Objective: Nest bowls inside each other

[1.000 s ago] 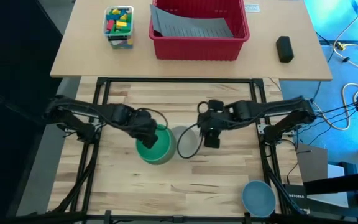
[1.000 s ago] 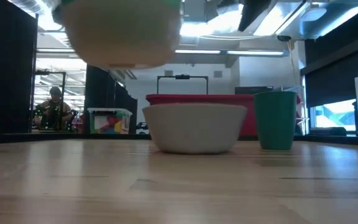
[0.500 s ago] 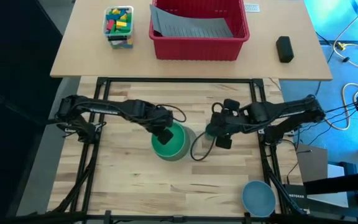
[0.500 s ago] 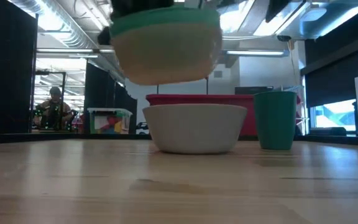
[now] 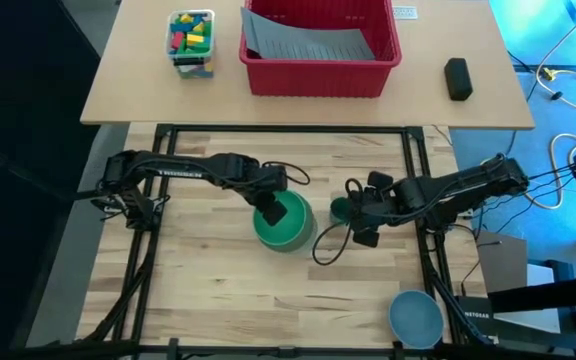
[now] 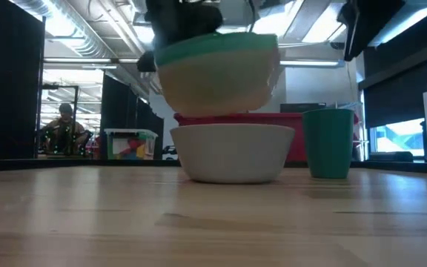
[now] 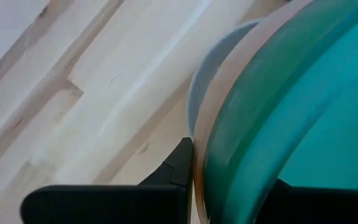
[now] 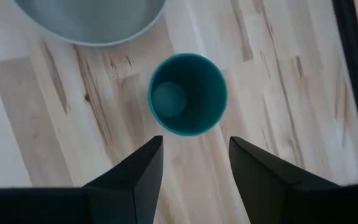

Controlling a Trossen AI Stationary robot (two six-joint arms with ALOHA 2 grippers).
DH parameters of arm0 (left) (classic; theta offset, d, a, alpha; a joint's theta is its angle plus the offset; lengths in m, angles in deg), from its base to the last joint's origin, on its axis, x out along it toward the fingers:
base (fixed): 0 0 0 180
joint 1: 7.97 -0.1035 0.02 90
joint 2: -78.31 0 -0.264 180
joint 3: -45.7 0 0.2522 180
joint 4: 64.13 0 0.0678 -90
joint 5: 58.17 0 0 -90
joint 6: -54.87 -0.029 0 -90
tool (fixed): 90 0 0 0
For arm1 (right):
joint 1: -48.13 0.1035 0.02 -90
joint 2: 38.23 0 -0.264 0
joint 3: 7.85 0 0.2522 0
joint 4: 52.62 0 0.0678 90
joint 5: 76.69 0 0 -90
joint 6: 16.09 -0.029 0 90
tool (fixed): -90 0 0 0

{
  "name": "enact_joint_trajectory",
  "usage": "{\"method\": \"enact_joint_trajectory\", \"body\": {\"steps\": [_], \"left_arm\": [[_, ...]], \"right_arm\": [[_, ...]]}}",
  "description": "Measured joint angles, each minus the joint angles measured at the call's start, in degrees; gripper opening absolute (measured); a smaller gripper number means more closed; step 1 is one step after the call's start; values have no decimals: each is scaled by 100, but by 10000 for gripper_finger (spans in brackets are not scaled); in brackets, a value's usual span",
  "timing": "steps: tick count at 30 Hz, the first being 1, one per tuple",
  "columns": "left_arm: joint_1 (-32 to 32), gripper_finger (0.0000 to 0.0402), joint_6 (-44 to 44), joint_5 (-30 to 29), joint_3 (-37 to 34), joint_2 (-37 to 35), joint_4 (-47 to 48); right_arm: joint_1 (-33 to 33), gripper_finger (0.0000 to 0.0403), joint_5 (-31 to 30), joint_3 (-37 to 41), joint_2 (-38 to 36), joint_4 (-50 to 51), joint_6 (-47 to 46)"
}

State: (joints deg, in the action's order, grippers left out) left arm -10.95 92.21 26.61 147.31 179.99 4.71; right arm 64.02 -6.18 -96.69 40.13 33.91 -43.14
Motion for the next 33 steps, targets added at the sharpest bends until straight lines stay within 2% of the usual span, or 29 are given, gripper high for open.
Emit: {"method": "enact_joint_trajectory", "body": {"steps": [10,18,33], "left_arm": [[-52,17,-115,398,0,345,-422],[37,18,-72,415,-3,485,-444],[37,49,-68,437,-110,491,-397]], "right_arm": [[21,167,59,268,-54,-70,-127],[21,167,57,268,-54,-68,-122],[21,167,59,268,-52,-66,-101]]}}
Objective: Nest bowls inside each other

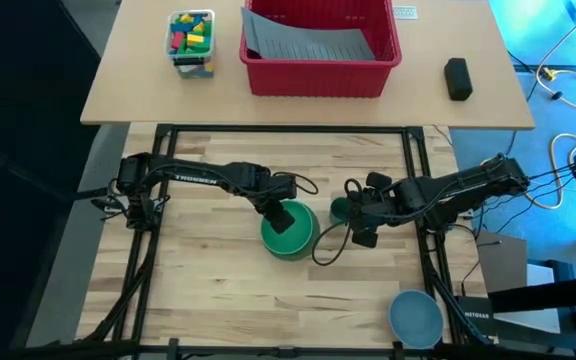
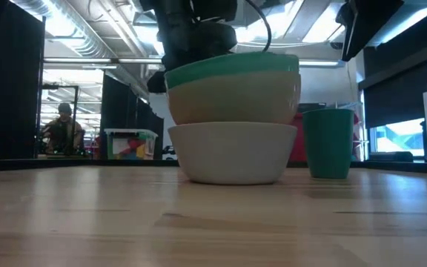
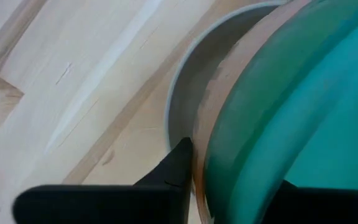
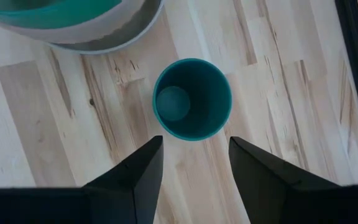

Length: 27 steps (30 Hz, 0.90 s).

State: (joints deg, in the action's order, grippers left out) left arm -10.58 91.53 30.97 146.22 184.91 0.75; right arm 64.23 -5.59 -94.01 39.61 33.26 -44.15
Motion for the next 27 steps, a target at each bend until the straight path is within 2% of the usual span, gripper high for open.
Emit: {"method": "enact_joint_trajectory", "body": {"steps": [8,12,27], "left_arm": [[31,127,67,13,-8,-1,-97],[31,152,90,19,-8,-4,-88],[-8,164,-36,-195,489,-92,448]], "right_arm": [[0,167,2,0,0,0,2],[1,167,2,0,2,0,2],[89,170,150,-2,-92,111,-253]]}}
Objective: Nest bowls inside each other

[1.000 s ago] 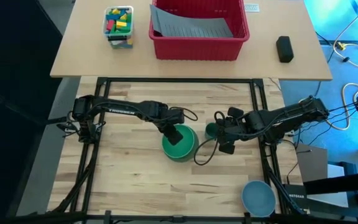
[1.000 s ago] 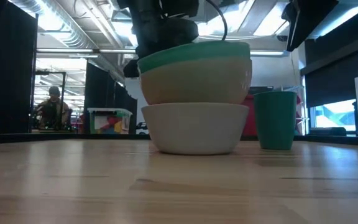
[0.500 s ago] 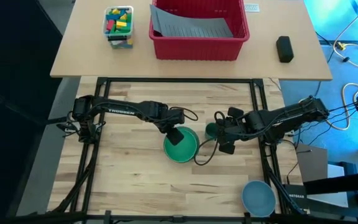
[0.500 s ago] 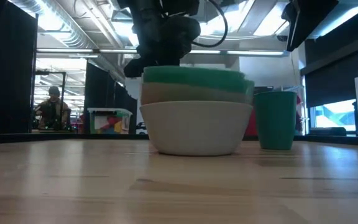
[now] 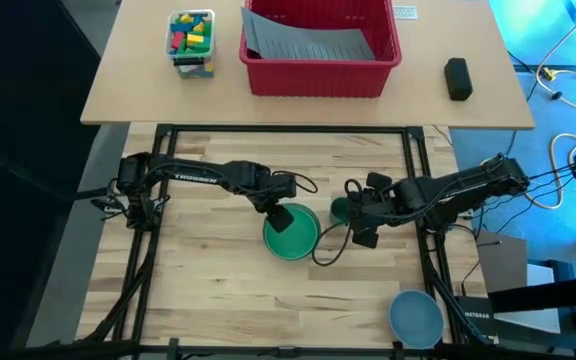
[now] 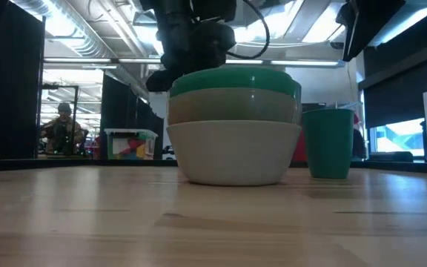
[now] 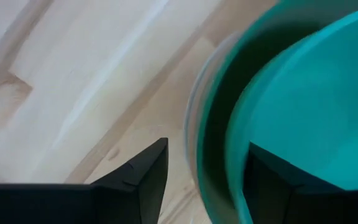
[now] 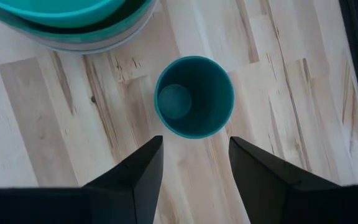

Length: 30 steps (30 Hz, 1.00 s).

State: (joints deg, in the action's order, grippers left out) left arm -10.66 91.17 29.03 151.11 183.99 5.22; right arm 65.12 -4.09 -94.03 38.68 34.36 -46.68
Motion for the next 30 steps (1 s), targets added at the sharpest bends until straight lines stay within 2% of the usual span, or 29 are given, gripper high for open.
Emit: {"method": "enact_joint_trajectory", "body": {"steps": [4,10,15,18,30], "left_arm": [[-13,164,-40,-69,161,-29,171],[241,165,-181,-496,1250,-70,980],[1032,165,-259,-739,1700,-193,1788],[1668,165,-151,-1132,1579,-425,1871],[3677,165,2226,-2543,-463,-1975,1166]], "right_arm": [[28,171,48,0,-31,36,-82],[254,196,128,-6,-198,208,-510],[826,229,479,403,-379,286,-1585],[1327,248,527,896,-568,31,-2524],[3220,266,369,1698,-872,-1165,-7289]]}}
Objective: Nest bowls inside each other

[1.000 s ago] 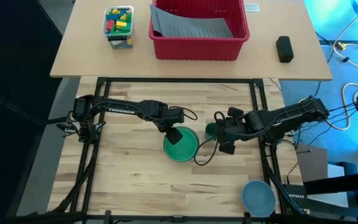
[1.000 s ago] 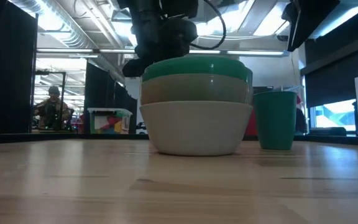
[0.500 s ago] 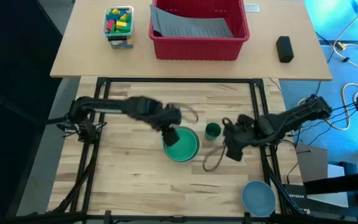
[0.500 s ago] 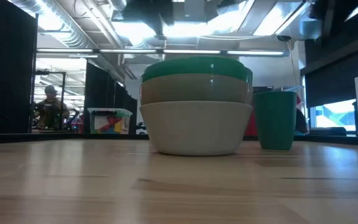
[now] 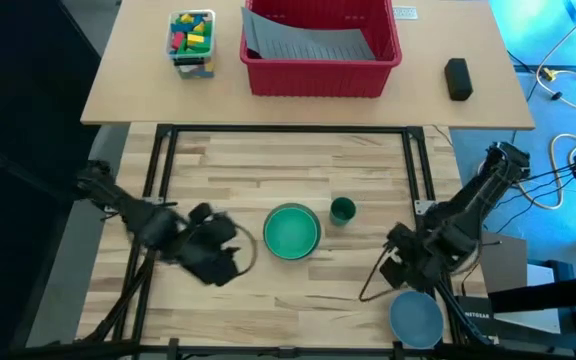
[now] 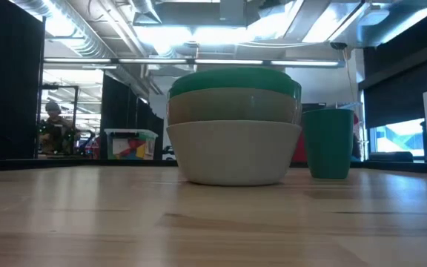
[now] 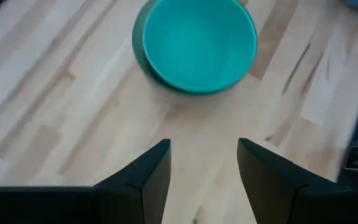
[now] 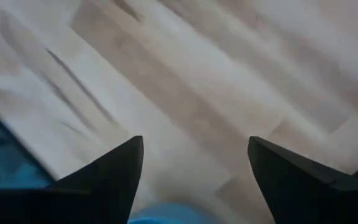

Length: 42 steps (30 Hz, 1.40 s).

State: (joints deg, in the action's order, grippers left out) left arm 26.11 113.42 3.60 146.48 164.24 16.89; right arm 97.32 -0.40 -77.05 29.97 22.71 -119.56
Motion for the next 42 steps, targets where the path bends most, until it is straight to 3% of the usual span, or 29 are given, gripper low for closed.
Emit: {"method": "enact_joint_trajectory", "body": {"steps": [5,7,9,12,18,37,42], "left_arm": [[815,165,932,-512,-876,-608,-371],[1056,165,1163,-546,-1262,-703,-604],[1250,165,1324,-548,-1562,-736,-861],[1539,165,1491,-673,-1945,-752,-1248],[2252,165,2078,-1629,-2452,-753,-1881],[2797,165,2294,-1775,-2557,-1016,-1886],[2771,165,1962,-1770,-2557,-1206,-1818]], "right_arm": [[768,273,-41,301,-82,-523,-1966],[944,273,61,291,78,-805,-2351],[942,273,463,209,307,-1128,-2400],[925,273,584,63,724,-1565,-2406],[935,273,995,-341,1389,-1619,-2446],[1004,272,941,-456,2466,-1252,-2379],[1005,242,874,-456,2666,-1322,-2358]]}}
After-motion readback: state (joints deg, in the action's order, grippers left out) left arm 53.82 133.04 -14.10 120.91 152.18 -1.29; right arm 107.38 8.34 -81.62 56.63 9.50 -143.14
